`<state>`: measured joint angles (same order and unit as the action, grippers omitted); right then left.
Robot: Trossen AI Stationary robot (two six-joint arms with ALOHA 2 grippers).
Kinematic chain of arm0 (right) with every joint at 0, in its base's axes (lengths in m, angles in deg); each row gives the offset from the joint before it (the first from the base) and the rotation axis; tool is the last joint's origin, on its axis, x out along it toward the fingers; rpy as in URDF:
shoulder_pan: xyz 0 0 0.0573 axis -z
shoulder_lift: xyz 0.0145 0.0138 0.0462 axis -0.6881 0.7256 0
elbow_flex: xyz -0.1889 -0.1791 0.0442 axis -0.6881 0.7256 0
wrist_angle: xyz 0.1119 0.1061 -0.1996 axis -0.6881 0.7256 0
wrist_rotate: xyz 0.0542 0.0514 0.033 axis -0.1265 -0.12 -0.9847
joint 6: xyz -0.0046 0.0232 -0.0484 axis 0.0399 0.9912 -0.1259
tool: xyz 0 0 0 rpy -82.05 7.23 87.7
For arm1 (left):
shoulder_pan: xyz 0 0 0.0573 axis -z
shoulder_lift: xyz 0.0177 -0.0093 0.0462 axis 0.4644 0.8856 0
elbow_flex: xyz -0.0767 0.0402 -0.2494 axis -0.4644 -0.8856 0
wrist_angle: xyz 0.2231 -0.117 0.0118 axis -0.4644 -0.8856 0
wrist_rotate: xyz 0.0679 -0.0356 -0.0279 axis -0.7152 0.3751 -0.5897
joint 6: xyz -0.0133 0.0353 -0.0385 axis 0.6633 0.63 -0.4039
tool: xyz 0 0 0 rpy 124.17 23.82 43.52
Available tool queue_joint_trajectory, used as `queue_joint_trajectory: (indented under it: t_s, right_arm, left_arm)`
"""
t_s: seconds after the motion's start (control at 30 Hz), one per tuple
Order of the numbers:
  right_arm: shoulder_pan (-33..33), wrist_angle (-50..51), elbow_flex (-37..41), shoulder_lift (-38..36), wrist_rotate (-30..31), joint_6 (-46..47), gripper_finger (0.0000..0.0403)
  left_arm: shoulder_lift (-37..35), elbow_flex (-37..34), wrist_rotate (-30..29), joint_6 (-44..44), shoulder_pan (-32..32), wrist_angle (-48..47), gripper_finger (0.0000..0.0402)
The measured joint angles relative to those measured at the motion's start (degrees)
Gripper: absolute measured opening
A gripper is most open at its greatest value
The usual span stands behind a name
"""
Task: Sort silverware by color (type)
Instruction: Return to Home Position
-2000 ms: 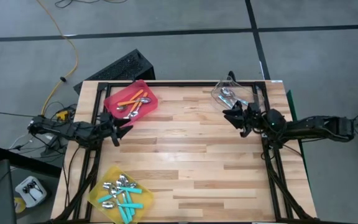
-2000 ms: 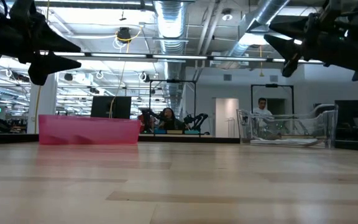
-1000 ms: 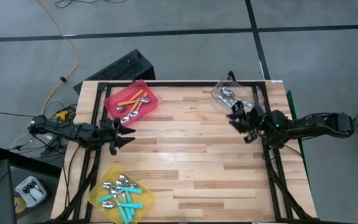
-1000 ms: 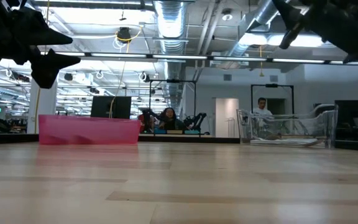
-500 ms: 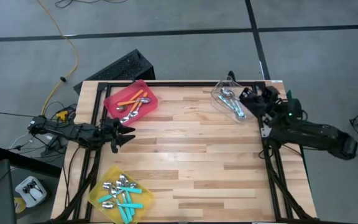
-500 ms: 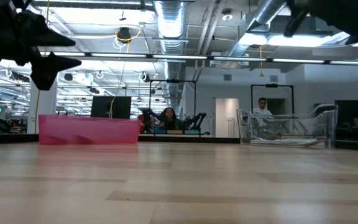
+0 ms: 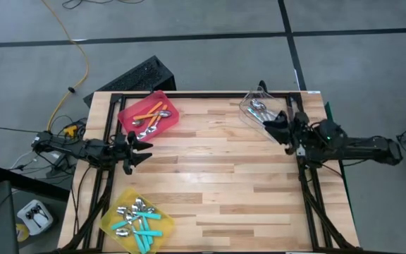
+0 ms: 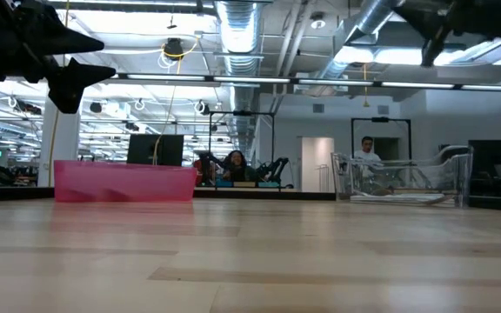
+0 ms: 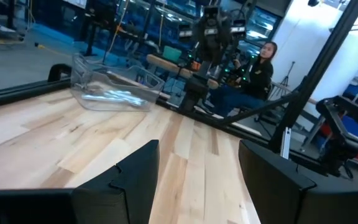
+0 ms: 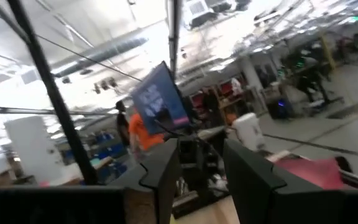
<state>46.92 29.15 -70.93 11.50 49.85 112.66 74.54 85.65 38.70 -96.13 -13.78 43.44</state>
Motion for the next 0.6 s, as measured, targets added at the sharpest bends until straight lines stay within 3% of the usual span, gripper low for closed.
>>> queue_joint_trajectory:
  t_s: [0.13,0.23,0.43,0.6]
  right_arm:
    - [-5.1,2.2,4.2,-3.8,9.4,-0.2,0.0154]
    - [-7.3,1.3,8.0,-7.0,13.1,-0.2,0.0154]
    - [-6.6,1.0,13.6,-14.6,14.9,-0.4,0.0154]
    - [-5.5,7.1,14.0,-20.7,13.6,-1.6,0.0154]
  left_arm:
    - [0.0,0.0,0.4,0.4,0.0,-0.3,0.0205]
    - [0.0,0.0,1.4,-0.3,0.0,-1.8,0.0205]
    - [0.0,0.0,1.5,-0.3,0.0,-2.5,0.0205]
    - [0.0,0.0,1.5,-0.1,0.0,-3.8,0.0205]
